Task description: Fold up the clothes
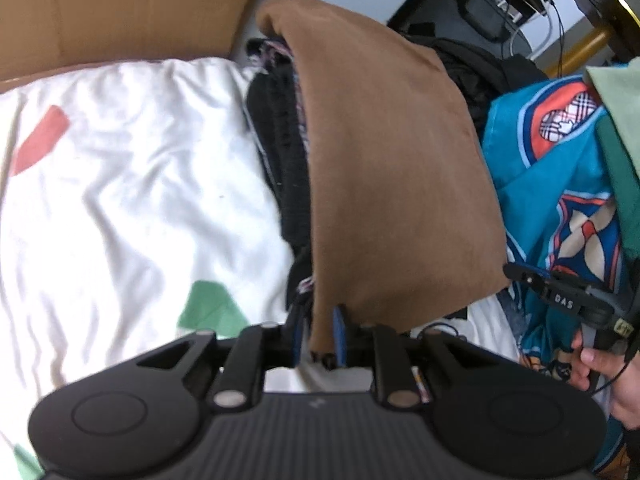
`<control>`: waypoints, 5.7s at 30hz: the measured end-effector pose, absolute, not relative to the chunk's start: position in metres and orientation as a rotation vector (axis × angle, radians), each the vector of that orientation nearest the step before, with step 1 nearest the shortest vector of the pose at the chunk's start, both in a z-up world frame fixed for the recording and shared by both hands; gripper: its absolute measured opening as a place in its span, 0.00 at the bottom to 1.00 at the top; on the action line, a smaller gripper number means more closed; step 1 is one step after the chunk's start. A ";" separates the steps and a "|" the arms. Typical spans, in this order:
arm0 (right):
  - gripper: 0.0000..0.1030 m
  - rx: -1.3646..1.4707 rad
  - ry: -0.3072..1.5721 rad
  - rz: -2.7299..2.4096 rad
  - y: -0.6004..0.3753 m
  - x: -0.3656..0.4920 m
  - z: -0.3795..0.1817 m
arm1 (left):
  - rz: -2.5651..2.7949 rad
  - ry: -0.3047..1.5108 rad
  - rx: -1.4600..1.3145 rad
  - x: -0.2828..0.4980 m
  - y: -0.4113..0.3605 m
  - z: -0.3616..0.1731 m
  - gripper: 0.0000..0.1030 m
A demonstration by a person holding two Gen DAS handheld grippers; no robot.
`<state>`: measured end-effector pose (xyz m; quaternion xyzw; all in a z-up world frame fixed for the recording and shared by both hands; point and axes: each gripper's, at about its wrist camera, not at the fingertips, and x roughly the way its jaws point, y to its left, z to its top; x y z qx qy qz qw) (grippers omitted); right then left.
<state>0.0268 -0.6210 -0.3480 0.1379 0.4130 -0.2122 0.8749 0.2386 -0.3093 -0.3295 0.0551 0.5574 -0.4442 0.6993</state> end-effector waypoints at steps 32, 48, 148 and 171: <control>0.93 0.599 0.917 -0.456 -0.553 0.014 -0.158 | -0.723 1.147 0.232 0.212 -0.252 -0.094 0.98; 0.99 0.600 0.906 -0.421 -0.529 -0.011 -0.051 | -0.573 1.089 0.218 0.184 -0.189 0.019 0.99; 0.99 0.209 1.031 0.100 -0.325 -0.022 0.007 | 0.019 1.035 0.008 0.009 -0.045 -0.008 0.99; 0.99 0.206 1.065 0.162 -0.316 -0.016 0.004 | 0.064 1.032 0.042 0.008 -0.046 -0.008 0.99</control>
